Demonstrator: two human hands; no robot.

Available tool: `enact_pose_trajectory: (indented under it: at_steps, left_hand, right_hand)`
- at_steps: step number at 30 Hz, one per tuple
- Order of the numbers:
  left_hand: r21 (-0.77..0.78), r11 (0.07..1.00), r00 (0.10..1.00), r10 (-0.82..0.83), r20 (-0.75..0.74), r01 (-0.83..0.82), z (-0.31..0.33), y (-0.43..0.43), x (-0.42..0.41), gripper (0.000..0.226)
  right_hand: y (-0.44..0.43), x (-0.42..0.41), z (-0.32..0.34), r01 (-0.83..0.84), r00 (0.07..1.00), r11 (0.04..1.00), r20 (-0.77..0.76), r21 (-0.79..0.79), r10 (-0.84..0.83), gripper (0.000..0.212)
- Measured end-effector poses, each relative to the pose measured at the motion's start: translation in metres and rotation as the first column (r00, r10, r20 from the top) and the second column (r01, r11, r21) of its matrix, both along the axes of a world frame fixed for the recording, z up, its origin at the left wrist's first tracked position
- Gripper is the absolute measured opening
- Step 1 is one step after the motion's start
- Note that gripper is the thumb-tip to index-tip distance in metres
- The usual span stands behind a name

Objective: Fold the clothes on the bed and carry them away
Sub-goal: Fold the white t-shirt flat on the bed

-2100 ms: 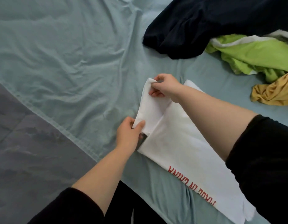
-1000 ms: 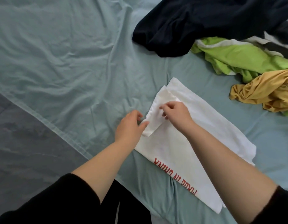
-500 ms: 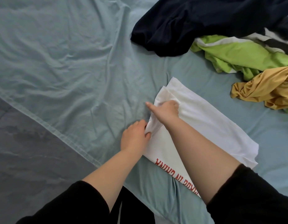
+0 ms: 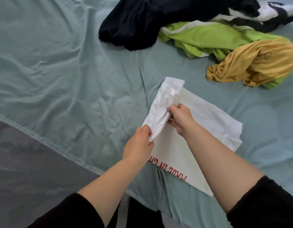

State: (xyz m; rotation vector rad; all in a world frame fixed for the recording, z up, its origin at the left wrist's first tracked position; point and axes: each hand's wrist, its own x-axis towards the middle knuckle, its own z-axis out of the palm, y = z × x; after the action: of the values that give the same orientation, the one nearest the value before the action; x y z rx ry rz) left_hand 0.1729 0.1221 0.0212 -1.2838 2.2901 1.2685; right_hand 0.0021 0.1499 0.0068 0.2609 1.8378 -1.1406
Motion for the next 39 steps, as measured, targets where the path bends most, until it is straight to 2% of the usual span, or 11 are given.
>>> enact_pose_trajectory:
  at_steps: [8, 16, 23, 24, 26, 28, 29, 31, 34, 37, 39]
  left_hand:
    - [0.092, 0.982, 0.986, -0.161, -0.043, 0.164, 0.008, 0.139, -0.060, 0.026]
    - [0.037, 0.963, 0.964, -0.266, 0.006, 0.266, -0.009, 0.224, -0.096, 0.025]
    - [0.198, 0.928, 0.949, -0.314, -0.034, 0.314, -0.027, 0.239, -0.102, 0.021]
    - [0.161, 0.932, 0.946, -0.321, -0.054, 0.325, -0.025, 0.231, -0.105, 0.019]
    - [-0.047, 0.931, 0.924, -0.365, -0.113, 0.362, -0.022, 0.203, -0.114, 0.016]
    - [-0.286, 0.879, 0.890, -0.433, -0.144, 0.382, -0.024, 0.164, -0.128, 0.032]
    - [-0.368, 0.830, 0.870, -0.483, -0.100, 0.419, -0.026, 0.145, -0.137, 0.042]
    - [-0.442, 0.695, 0.796, -0.600, 0.078, 0.567, -0.032, 0.115, -0.154, 0.066]
    - [-0.389, 0.523, 0.636, -0.725, 0.264, 0.758, -0.045, 0.091, -0.173, 0.108]
    - [-0.310, 0.488, 0.571, -0.765, 0.300, 0.816, -0.059, 0.081, -0.178, 0.122]
    - [-0.307, 0.487, 0.569, -0.763, 0.307, 0.818, -0.063, 0.082, -0.178, 0.120]
  right_hand:
    - [0.158, -0.045, 0.011, 0.120, 0.987, 0.989, -0.114, 0.092, -0.109, 0.006]
    - [0.243, -0.077, 0.013, 0.106, 0.957, 0.990, -0.282, 0.093, -0.076, 0.020]
    - [0.274, -0.084, -0.012, 0.118, 0.982, 0.986, -0.163, 0.115, -0.099, 0.020]
    - [0.273, -0.087, -0.011, 0.113, 0.983, 0.989, -0.154, 0.098, -0.097, 0.017]
    - [0.270, -0.094, -0.009, 0.121, 0.978, 0.990, -0.181, 0.077, -0.105, 0.021]
    - [0.267, -0.102, -0.012, 0.149, 0.951, 0.987, -0.282, 0.067, -0.125, 0.036]
    - [0.265, -0.105, -0.013, 0.158, 0.934, 0.985, -0.334, 0.075, -0.124, 0.036]
    - [0.256, -0.111, -0.015, 0.154, 0.915, 0.985, -0.387, 0.075, -0.113, 0.019]
    - [0.240, -0.114, -0.014, 0.112, 0.845, 0.994, -0.525, -0.016, -0.104, 0.017]
    - [0.238, -0.108, -0.017, 0.061, 0.751, 0.997, -0.661, 0.044, -0.016, 0.022]
    - [0.243, -0.107, -0.025, 0.065, 0.749, 0.988, -0.662, 0.140, 0.045, 0.027]
